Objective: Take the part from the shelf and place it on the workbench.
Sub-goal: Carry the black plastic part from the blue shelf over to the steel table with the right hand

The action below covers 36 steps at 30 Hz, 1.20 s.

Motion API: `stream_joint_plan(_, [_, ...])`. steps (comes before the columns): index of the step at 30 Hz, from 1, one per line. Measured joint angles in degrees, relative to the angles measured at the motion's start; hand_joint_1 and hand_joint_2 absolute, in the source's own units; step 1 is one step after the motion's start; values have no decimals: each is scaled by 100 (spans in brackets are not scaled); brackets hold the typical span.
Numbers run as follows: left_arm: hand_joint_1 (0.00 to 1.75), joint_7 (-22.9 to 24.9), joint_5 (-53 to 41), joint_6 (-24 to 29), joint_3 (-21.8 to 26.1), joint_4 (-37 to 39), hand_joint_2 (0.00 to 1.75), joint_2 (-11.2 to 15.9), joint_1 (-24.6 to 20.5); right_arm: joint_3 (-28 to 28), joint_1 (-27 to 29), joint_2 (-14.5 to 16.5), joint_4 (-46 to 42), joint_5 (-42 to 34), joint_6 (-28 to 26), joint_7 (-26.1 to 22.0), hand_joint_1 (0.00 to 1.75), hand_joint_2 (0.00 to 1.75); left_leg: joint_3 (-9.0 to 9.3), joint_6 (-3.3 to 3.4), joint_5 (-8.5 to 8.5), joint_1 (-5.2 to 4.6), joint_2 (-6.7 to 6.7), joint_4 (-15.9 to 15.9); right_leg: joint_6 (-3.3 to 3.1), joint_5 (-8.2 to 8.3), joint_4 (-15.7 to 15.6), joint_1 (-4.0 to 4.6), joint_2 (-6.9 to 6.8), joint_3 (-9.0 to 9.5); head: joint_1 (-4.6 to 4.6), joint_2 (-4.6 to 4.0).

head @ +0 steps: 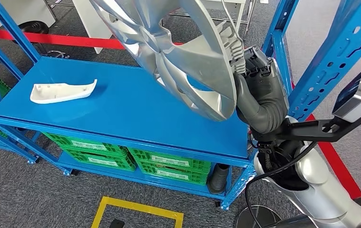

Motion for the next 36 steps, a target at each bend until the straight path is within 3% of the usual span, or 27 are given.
stream_joint_plan(2, [0, -29, 19, 37, 5, 0, 175, 2, 0, -10, 20, -22, 0, -3, 4, -12, 175, 175, 2, -70, -5, 5, 0, -10, 3, -2, -1, 0, -2, 0, 1, 0])
stream_joint_plan(12, [0, -69, 60, 61, 43, 0, 175, 10, -12, -44, 51, -64, -1, -4, 48, -48, 175, 175, -4, -45, -26, -7, 0, 2, 55, 15, -69, -14, -5, 38, 3, 0])
stream_joint_plan(16, [0, -73, 66, 67, 58, -1, 175, 24, -13, -45, 69, -64, -3, -4, 56, -50, 175, 175, -12, 66, -52, -38, -4, 45, 120, 36, -114, -57, -5, 62, -4, 0])
stream_joint_plan(19, [0, -82, 67, 69, 82, -4, 175, 22, -18, -56, 76, -73, -21, -4, 57, -50, 175, 175, 88, 142, 43, -17, 13, -147, 184, 26, -165, -51, -11, 108, 4, 0])
stream_joint_plan(21, [0, -91, 67, 69, 98, -7, 175, 13, -28, -65, 78, -84, -32, -4, 59, -56, 175, 175, 175, 165, 111, 21, 31, -292, 206, -190, 180, -43, -25, -49, 25, 0])
stream_joint_plan(23, [0, -90, 67, 65, 106, -7, 175, 10, -36, -64, 96, -89, -33, -4, 61, -66, 175, 175, 184, 174, 109, 26, 34, -289, 237, -498, 871, -50, -29, -400, 37, 0])
stream_joint_plan(24, [0, -85, 67, 62, 108, -7, 175, 9, -35, -63, 110, -91, -32, -4, 61, -68, 175, 175, 182, 168, 96, 33, 33, -268, 260, -560, 1130, -61, -30, -541, 39, 0])
stream_joint_plan(25, [0, -79, 67, 59, 109, -7, 175, 8, -34, -62, 120, -92, -31, -4, 61, -69, 175, 175, 180, 154, 72, 47, 30, -239, 286, -514, 1210, -73, -31, -599, 41, 0])
stream_joint_plan(26, [0, -72, 67, 57, 110, -7, 175, 7, -33, -62, 125, -95, -30, -4, 61, -69, 175, 175, 177, 128, 38, 68, 25, -198, 316, -362, 1082, -90, -32, -558, 43, 0])
stream_joint_plan(28, [0, -61, 67, 58, 116, -7, 175, 12, -34, -62, 130, -99, -27, -4, 60, -69, 175, 175, 157, 43, -57, 109, 9, -78, 380, -7, 461, -131, -32, -288, 47, 0])
stream_joint_plan(30, [0, -50, 67, 58, 121, -8, 175, 24, -41, -61, 141, -101, -28, -4, 56, -71, 175, 175, 106, -53, -139, 102, -6, 57, 336, 100, 100, -146, -7, -137, 55, 1])
stream_joint_plan(32, [0, -39, 68, 58, 121, -10, 175, 32, -42, -61, 156, -102, -31, -3, 38, -71, 175, 175, 76, -119, -152, 82, -12, 103, 207, 58, 123, -130, 17, -163, 39, 1])
stream_joint_plan(34, [0, -33, 69, 58, 121, -11, 175, 33, -39, -62, 165, -104, -32, 1, 13, -70, 175, 175, 65, -155, -194, 94, -7, 127, 110, 59, 142, -129, 5, -179, 14, 1])
stream_joint_plan(36, [0, -31, 72, 58, 121, -11, 175, 36, -44, -67, 169, -103, -33, 8, 1, -69, 175, 175, -64, -155, -449, 85, 1, 465, 38, 77, 130, -127, -17, -181, -1, 0])
